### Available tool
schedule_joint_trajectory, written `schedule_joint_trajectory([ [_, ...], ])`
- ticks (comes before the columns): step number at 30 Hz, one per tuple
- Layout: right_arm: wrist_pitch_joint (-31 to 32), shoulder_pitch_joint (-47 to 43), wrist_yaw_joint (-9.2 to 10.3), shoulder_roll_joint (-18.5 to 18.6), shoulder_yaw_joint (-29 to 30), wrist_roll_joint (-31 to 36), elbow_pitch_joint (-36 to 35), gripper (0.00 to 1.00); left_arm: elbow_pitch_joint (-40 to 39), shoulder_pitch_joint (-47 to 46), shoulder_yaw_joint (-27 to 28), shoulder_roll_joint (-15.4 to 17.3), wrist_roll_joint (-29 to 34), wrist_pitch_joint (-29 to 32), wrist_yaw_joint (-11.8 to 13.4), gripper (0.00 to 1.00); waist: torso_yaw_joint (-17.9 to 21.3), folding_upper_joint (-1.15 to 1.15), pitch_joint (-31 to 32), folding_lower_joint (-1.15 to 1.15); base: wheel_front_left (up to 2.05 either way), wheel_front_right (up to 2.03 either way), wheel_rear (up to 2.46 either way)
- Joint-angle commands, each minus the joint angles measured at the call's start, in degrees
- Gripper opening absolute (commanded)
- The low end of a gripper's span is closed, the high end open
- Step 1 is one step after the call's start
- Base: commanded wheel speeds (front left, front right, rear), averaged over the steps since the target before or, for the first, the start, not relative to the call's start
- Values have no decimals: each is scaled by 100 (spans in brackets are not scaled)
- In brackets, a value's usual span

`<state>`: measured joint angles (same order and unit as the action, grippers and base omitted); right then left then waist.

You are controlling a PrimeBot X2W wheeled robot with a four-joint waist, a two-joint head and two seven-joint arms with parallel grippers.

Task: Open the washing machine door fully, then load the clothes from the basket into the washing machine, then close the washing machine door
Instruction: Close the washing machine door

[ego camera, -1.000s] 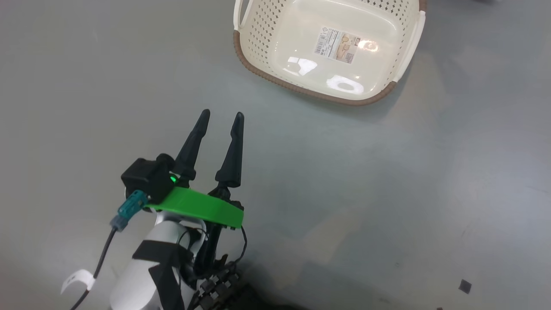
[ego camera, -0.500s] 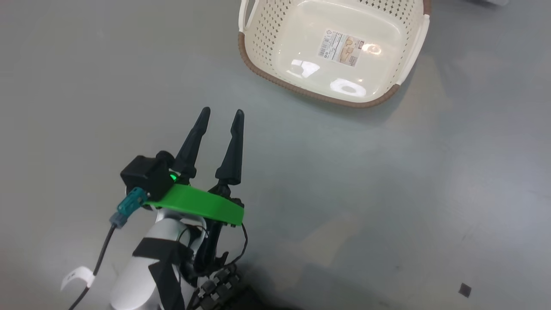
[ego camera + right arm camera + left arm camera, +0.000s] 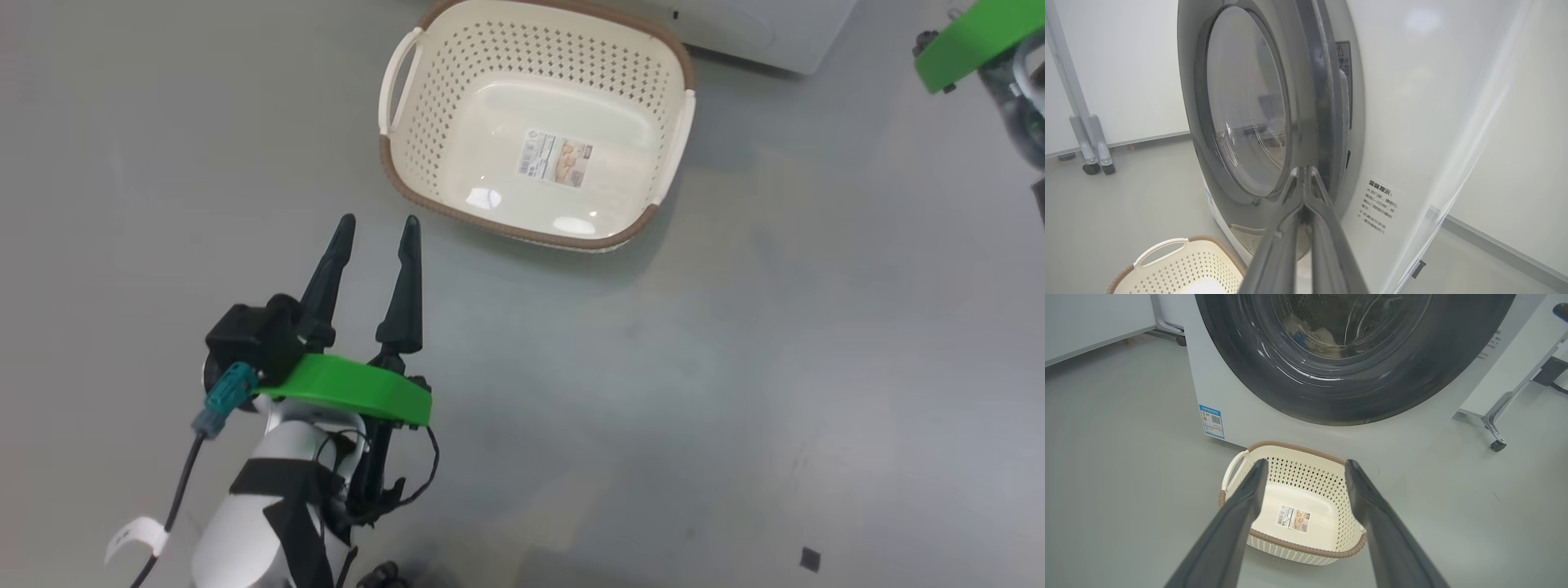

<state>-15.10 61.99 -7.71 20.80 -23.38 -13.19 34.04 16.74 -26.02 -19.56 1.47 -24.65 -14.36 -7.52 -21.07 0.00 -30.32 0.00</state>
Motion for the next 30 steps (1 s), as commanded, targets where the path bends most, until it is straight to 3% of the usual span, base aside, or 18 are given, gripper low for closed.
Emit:
schedule_joint_trajectory([
  [1,10,-227,22,-148,102,-59,-345,0,-97,123,254,141,98,-63,3,100,345,0,346,0,0,0,0],
  [13,10,-2113,22,-481,1180,-164,-1508,0,82,453,707,194,425,-63,3,100,1197,0,1186,0,0,0,0],
  [30,10,-3848,22,-961,1960,-14,-2125,0,167,1006,948,438,448,-63,3,100,1804,0,2073,0,0,0,0],
])
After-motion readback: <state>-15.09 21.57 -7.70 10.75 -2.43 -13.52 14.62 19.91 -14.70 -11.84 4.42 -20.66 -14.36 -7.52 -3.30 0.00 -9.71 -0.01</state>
